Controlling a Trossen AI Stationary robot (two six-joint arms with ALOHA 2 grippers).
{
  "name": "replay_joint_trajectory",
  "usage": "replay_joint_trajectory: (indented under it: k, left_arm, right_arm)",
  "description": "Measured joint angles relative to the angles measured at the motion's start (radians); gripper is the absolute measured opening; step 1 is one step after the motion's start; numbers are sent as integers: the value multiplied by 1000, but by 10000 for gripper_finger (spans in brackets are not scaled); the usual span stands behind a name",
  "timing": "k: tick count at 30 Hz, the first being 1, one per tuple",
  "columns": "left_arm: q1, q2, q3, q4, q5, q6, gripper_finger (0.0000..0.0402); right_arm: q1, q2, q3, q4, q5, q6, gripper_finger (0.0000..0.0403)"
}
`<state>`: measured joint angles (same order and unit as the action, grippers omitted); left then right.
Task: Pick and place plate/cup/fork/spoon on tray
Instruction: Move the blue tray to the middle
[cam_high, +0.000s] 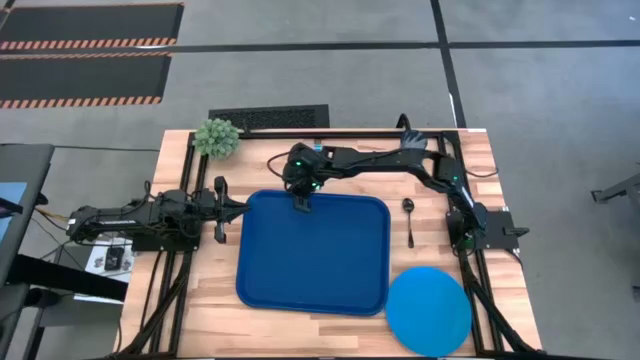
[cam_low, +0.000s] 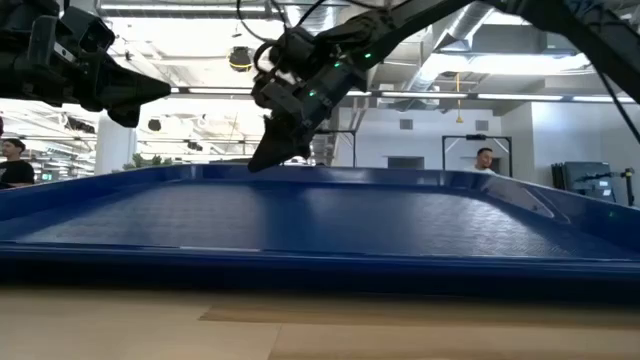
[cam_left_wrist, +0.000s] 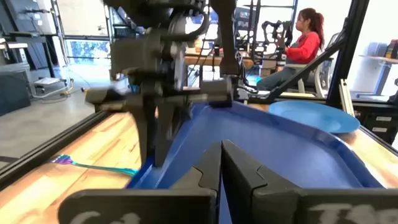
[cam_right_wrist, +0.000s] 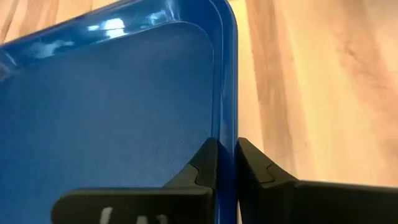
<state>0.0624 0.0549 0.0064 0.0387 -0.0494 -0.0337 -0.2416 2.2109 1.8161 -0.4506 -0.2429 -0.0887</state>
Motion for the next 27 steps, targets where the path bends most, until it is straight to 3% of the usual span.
replay_joint_trajectory:
  k: [10, 27]
  left_arm:
    - [0, 15, 0, -3, 0, 7, 0]
    - [0, 17, 0, -3, 1, 6, 0]
  right_arm:
    - [4, 135, 157, -46, -20, -57, 40]
    - [4, 179, 175, -52, -16, -122, 52]
